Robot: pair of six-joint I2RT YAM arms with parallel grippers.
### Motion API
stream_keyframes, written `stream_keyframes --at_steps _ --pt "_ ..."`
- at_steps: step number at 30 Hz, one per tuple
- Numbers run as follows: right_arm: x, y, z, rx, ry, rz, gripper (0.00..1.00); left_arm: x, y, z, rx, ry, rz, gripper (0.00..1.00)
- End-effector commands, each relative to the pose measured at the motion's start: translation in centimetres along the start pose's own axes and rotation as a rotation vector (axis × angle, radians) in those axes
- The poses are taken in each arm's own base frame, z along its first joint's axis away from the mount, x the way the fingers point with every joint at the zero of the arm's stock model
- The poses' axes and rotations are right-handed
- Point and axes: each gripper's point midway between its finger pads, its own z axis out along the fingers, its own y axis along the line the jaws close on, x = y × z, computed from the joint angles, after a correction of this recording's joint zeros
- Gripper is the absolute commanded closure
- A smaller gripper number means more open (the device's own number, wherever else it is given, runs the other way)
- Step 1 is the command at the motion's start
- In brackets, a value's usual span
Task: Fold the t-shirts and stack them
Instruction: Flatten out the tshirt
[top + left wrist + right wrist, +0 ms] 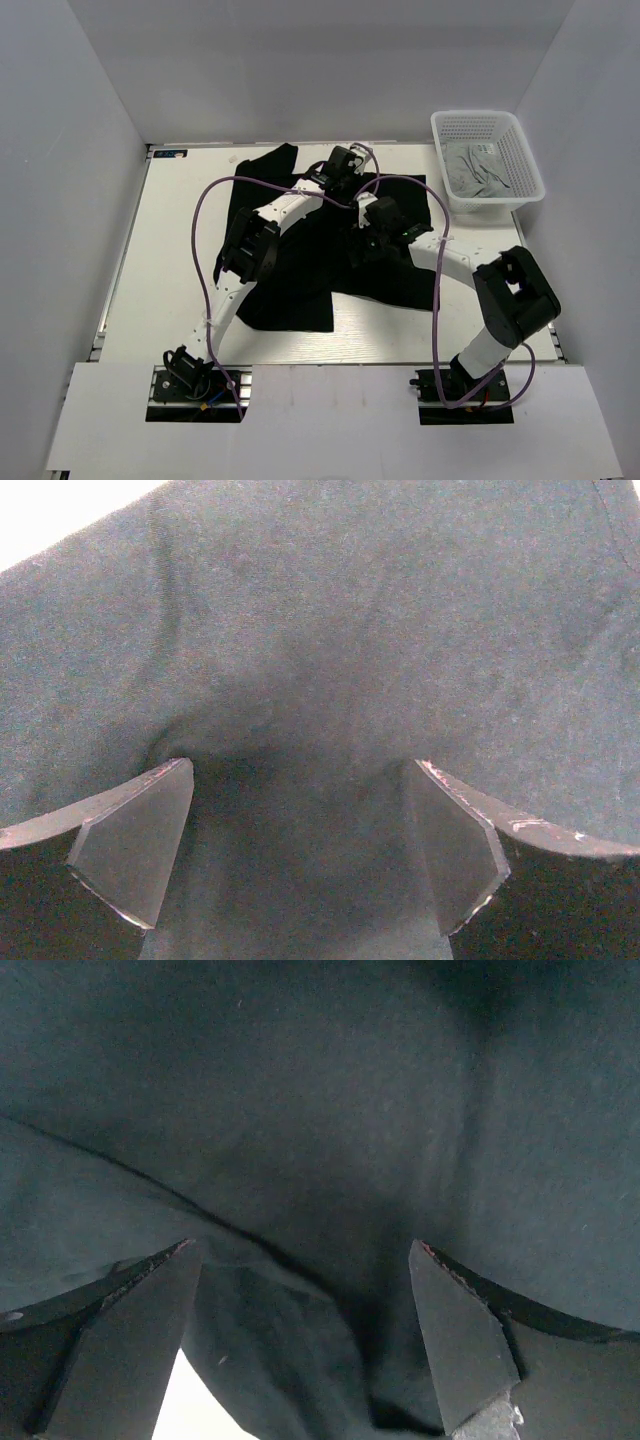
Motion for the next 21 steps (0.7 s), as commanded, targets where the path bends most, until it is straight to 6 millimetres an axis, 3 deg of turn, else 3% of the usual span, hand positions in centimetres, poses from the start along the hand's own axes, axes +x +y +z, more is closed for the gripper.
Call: stream_keyframes --at_steps 1,5,7,8,9,12,15,18,19,21 --pt "-0.1 -0.5 0.5 0.002 -0.033 -0.108 0.10 7.5 1.2 0.1 -0.018 0.235 -0.052 0.00" --pt "1.9 -0.5 0.5 0.004 0.025 -0.079 0.10 7.5 1.3 0.1 -0.027 0.234 -0.051 0.00" --pt "4.3 0.3 0.0 -0.040 0.101 -0.038 0.10 7.5 1.5 0.1 -0.038 0.232 -0.050 0.00" --pt "5.1 1.7 -0.3 -0.112 0.125 -0.022 0.10 7.5 1.7 0.1 -0.050 0.230 -0.048 0.00" --pt "7.0 1.9 -0.7 -0.121 0.177 0.031 0.10 7.6 2.2 0.0 -0.071 0.236 -0.038 0.00" --pt "11.3 3.6 -2.6 -0.204 0.288 0.114 0.10 7.3 2.5 -0.1 -0.095 0.231 -0.035 0.00" --pt "13.4 5.6 -5.1 -0.292 0.302 0.183 0.10 7.1 2.5 0.0 -0.095 0.230 -0.035 0.00" --pt "14.4 7.7 -8.1 -0.384 0.285 0.249 0.10 7.2 2.5 0.2 -0.096 0.229 -0.044 0.00" --pt "13.9 8.2 -9.1 -0.414 0.245 0.246 0.10 6.9 2.5 0.1 -0.096 0.226 -0.043 0.00" --pt "15.2 9.1 -11.0 -0.464 0.237 0.292 0.10 6.8 3.2 0.2 -0.113 0.221 -0.061 0.00"
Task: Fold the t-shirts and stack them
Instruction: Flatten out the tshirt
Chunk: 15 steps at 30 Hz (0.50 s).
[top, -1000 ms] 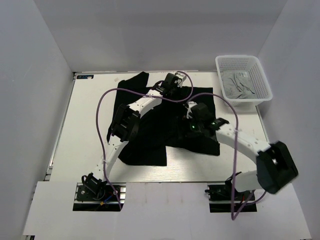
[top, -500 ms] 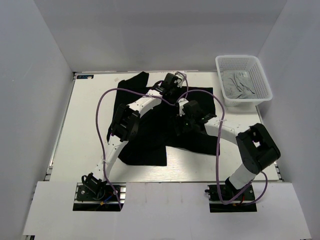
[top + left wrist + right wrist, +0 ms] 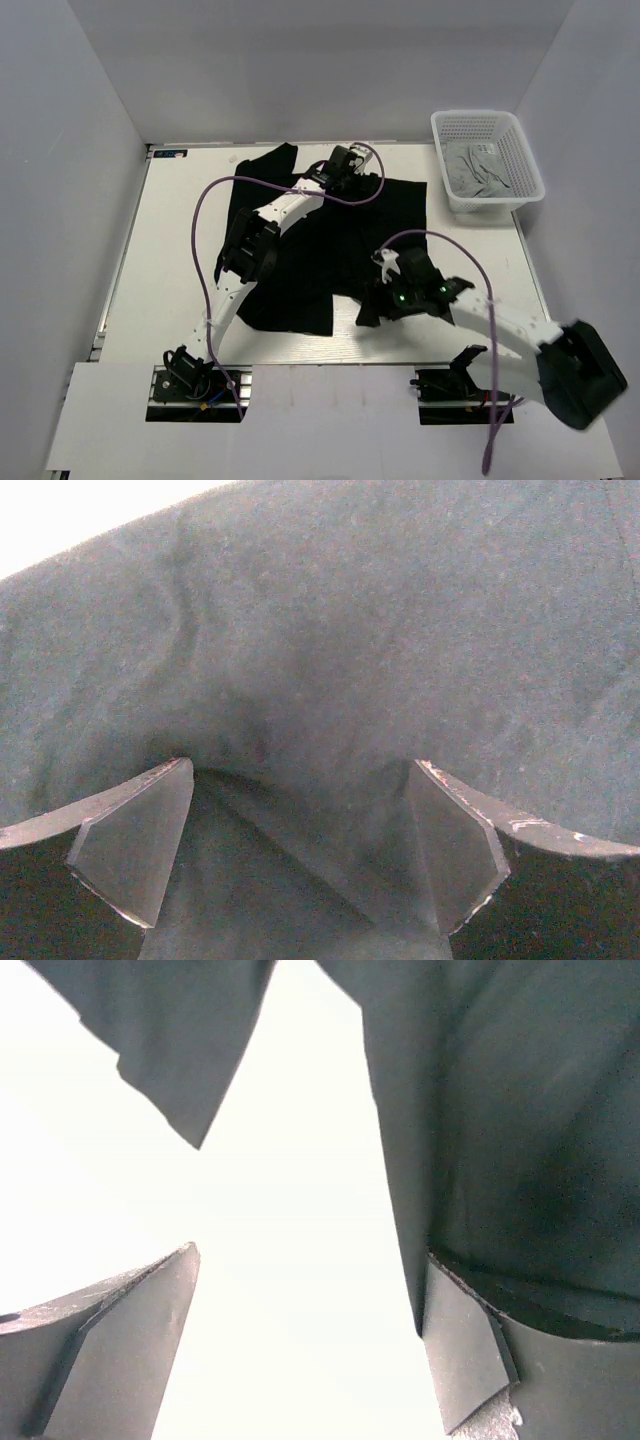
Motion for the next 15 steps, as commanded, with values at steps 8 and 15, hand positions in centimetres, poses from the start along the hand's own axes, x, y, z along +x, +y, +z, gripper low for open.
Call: stream_keyframes --at_steps 8,15 --pt "9.7 3.1 -2.7 -0.146 0.147 0.294 0.10 6.0 3.2 0.6 -0.087 0.191 -0.082 0.00" --pt "10.6 3.1 -5.0 -0.042 0.192 0.329 0.10 5.0 3.3 0.0 -0.069 0.173 -0.062 0.00"
